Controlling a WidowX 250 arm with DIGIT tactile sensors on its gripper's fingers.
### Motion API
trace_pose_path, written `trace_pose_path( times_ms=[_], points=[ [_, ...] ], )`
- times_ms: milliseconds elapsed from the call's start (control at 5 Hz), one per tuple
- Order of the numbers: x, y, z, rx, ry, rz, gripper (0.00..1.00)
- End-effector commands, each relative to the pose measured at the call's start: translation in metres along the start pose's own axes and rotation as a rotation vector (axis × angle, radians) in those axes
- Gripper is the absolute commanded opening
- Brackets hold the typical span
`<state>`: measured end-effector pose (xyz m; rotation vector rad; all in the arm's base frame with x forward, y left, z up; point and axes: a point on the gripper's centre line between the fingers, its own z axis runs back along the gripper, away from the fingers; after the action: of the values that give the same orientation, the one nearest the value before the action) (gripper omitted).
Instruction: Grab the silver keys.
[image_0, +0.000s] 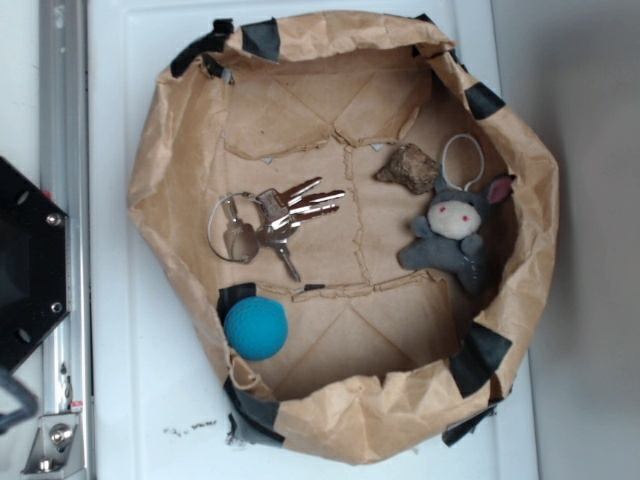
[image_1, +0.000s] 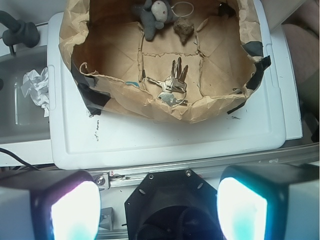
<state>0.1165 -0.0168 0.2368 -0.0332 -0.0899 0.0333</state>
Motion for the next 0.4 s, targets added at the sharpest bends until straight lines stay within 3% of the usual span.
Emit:
trace_pose_path(
  times_ms=[0,200],
  points=[
    [0.0,0.0,0.0,0.0,0.0,0.0,1.0],
    [0.049,0.001,-0.017,0.04,-0.036,0.064,1.0]
  ],
)
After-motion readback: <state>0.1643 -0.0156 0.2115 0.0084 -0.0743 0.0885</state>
